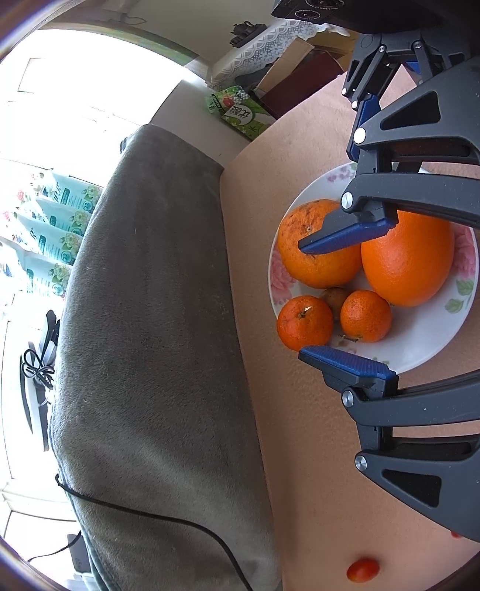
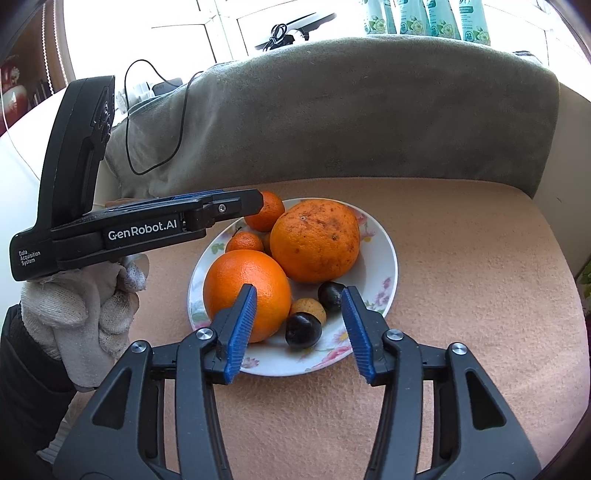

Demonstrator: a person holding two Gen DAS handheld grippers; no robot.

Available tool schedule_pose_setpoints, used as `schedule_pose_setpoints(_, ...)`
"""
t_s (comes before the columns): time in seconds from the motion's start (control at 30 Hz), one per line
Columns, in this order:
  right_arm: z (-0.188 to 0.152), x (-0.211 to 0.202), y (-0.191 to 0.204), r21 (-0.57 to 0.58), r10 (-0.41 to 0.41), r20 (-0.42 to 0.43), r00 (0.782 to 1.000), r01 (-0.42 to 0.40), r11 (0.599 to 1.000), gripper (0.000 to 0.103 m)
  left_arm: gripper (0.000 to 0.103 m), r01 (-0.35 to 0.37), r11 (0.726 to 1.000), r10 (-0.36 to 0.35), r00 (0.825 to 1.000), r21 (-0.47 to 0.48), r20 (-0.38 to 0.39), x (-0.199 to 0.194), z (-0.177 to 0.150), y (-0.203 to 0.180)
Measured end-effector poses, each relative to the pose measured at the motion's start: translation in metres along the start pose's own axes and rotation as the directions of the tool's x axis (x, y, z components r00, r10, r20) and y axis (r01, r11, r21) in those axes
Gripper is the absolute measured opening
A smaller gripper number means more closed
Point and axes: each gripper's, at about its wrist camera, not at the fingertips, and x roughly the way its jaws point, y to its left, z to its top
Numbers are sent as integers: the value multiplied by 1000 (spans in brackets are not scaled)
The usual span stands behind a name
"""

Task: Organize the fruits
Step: 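Open the left tool over the bowl while the right tool releases its plum, then move both open tools back toward the red tomatoes on the cloth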

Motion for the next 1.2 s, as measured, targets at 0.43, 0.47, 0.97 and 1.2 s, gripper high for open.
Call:
schedule_pose_setpoints(0.43, 0, -12, 7, -15, -14, 20, 1000, 14, 1000, 74, 69, -20, 1000, 19, 999, 14, 39, -18, 0, -5)
schedule_pose_setpoints(0.47, 0, -14, 8, -15, -13, 25, 1000, 13, 1000, 75, 69, -24, 1000, 23, 999, 17, 44, -20, 0, -6)
schedule_pose_setpoints(0.97, 1, -25, 43, -74, -18, 43, 999, 21, 997, 84, 74, -108, 994, 107, 990, 5, 90, -59, -9, 14)
schedule_pose_setpoints(1.2, 4, -22, 66, -107, 1, 39, 999, 3, 994, 84, 74, -135, 991, 136, 985, -16, 109, -75, -12, 32)
